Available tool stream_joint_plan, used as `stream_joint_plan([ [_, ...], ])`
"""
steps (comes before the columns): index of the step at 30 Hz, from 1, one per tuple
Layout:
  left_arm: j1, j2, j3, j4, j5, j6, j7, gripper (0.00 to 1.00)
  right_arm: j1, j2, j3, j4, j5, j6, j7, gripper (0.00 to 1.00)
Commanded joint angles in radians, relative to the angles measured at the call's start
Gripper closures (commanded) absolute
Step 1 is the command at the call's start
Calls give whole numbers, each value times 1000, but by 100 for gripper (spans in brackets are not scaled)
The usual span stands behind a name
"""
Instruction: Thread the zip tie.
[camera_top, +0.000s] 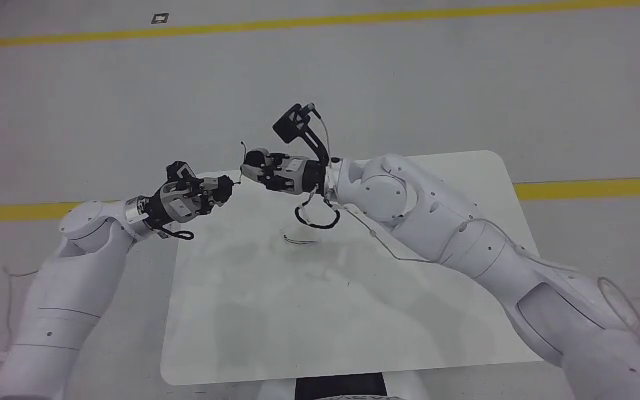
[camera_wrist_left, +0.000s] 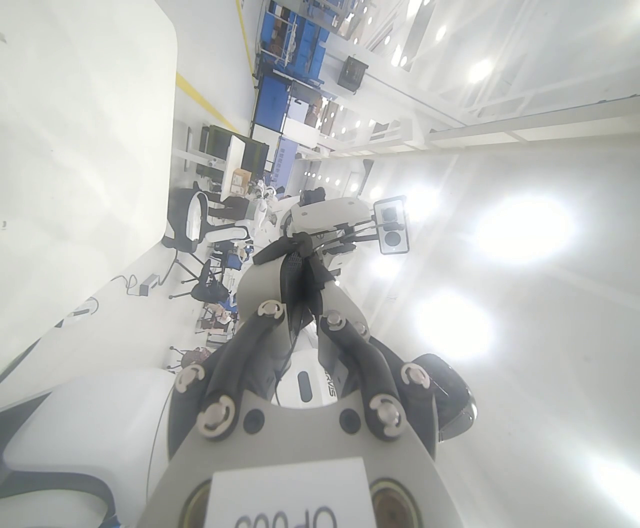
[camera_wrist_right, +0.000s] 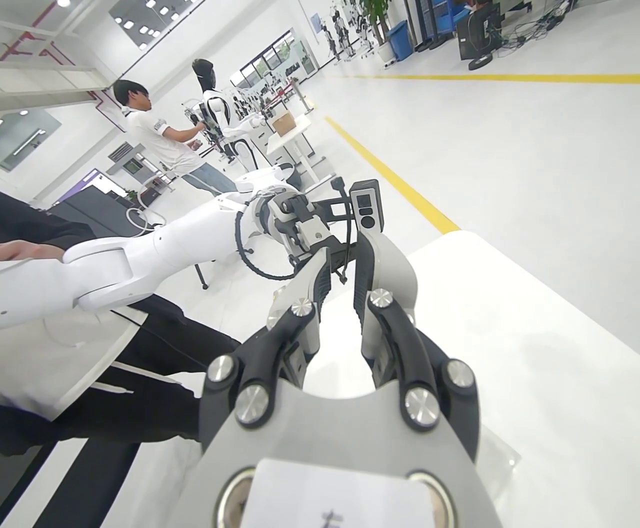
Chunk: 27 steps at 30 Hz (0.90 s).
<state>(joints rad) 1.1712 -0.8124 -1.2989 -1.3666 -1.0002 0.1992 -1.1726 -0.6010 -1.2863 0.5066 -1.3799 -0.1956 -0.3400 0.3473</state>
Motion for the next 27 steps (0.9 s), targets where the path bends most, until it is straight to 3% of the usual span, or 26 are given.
stream_joint_plan([
  [1,0,0,0,0,0,0,0,100,2,-1,-1,2,1,0,-2,88],
  [7,0,0,0,0,0,0,0,100,8,-6,-5,12,-1,0,-4,100],
  [27,0,0,0,0,0,0,0,100,18,-11,-12,22,-8,0,20,100],
])
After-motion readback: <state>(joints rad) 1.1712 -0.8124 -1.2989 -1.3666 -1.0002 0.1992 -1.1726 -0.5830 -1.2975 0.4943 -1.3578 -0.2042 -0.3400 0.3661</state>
